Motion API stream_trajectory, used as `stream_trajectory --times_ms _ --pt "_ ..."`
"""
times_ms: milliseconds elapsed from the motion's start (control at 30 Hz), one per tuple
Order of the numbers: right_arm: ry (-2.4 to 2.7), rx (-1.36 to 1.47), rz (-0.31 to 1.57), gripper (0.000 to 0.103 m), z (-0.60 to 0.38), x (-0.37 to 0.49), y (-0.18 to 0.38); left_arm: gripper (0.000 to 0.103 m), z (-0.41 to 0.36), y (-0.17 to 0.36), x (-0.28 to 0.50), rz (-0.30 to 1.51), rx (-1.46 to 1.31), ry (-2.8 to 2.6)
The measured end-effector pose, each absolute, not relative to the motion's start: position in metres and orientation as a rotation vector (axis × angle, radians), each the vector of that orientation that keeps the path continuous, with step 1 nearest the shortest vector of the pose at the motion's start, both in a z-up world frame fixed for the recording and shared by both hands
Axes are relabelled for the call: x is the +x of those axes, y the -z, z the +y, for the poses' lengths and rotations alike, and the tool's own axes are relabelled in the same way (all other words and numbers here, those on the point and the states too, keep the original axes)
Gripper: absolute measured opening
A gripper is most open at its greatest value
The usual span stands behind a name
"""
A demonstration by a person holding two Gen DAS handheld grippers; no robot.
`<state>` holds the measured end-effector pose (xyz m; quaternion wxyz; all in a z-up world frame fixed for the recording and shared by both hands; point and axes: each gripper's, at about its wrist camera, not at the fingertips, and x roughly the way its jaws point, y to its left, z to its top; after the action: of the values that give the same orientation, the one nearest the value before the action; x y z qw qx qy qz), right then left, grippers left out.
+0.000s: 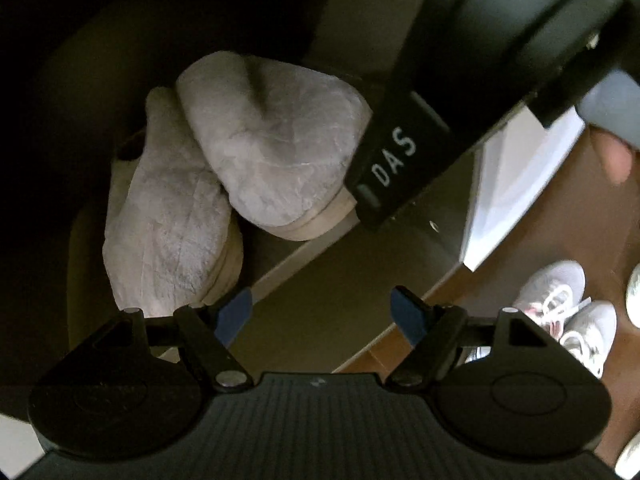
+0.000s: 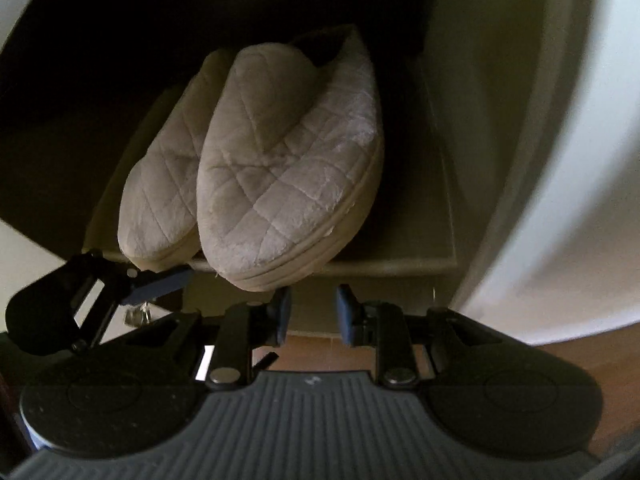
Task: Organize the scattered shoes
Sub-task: 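Move the right tool to the white pink-lined sneakers and grip both heels, then lift the pink-lined sneakers with the right tool into the cabinet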
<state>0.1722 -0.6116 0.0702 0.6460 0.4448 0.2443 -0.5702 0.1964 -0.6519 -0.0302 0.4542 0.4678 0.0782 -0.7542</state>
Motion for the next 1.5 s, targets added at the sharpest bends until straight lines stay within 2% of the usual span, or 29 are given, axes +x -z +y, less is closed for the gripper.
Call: stream_trajectory --times_ms 67,167,233,400,500,533,567,733,800,900,933,1000,1067,1200,1367,1400,1500 --pt "1.266 0.986 0.589 0.024 -0.607 0.174 -0.069 0.079 -0.641 0.035 0.195 0.255 1.108 1.827" --pt "1.174 0.92 0.666 0.029 -0.583 0.17 -0.068 0.079 -0.596 0.049 0.19 0.441 0.996 1.74" --pt "1.025 0.871 0.77 0.036 -0.551 0.16 -0.058 0.08 -0.577 0.061 0.19 0.525 0.951 1.684" --pt "0.727 0.755 1.065 0.036 -0.494 0.151 -0.012 0.08 -0.465 0.124 0.13 0.839 0.849 1.434" --pt "0.582 0.622 1.213 0.036 -0.476 0.159 0.029 0.08 -0.402 0.151 0.126 0.976 0.812 1.311" --pt "0.555 0.581 1.233 0.037 -0.475 0.164 0.038 0.079 -0.386 0.143 0.133 1.014 0.8 1.275" --pt "0.529 0.541 1.251 0.038 -0.475 0.168 0.047 0.079 -0.375 0.12 0.141 1.036 0.785 1.257" --pt "0.447 0.339 1.322 0.044 -0.504 0.182 0.101 0.079 -0.352 0.157 0.093 1.144 0.694 1.155" --pt "0.412 0.325 1.327 0.05 -0.501 0.178 0.127 0.079 -0.348 0.162 0.085 1.159 0.664 1.129" --pt "0.4 0.273 1.389 0.05 -0.499 0.194 0.153 0.079 -0.356 0.162 0.084 1.177 0.627 1.098" --pt "0.418 0.19 1.435 0.046 -0.492 0.199 0.171 0.079 -0.36 0.163 0.086 1.178 0.623 1.091" --pt "0.431 0.176 1.434 0.038 -0.49 0.202 0.178 0.079 -0.369 0.165 0.092 1.177 0.623 1.084" --pt "0.445 0.247 1.44 0.025 -0.498 0.209 0.177 0.079 -0.373 0.161 0.101 1.163 0.622 1.075" --pt "0.541 0.465 1.401 0.022 -0.516 0.208 0.157 0.079 -0.376 0.144 0.121 1.144 0.624 1.069" --pt "0.779 0.918 1.179 0.022 -0.548 0.203 0.095 0.079 -0.379 0.123 0.142 1.088 0.673 1.092" --pt "0.788 0.929 1.17 0.022 -0.549 0.204 0.092 0.079 -0.38 0.12 0.146 1.08 0.678 1.096" --pt "0.944 1.072 0.967 0.022 -0.571 0.223 0.035 0.079 -0.388 0.106 0.165 1.038 0.693 1.123"
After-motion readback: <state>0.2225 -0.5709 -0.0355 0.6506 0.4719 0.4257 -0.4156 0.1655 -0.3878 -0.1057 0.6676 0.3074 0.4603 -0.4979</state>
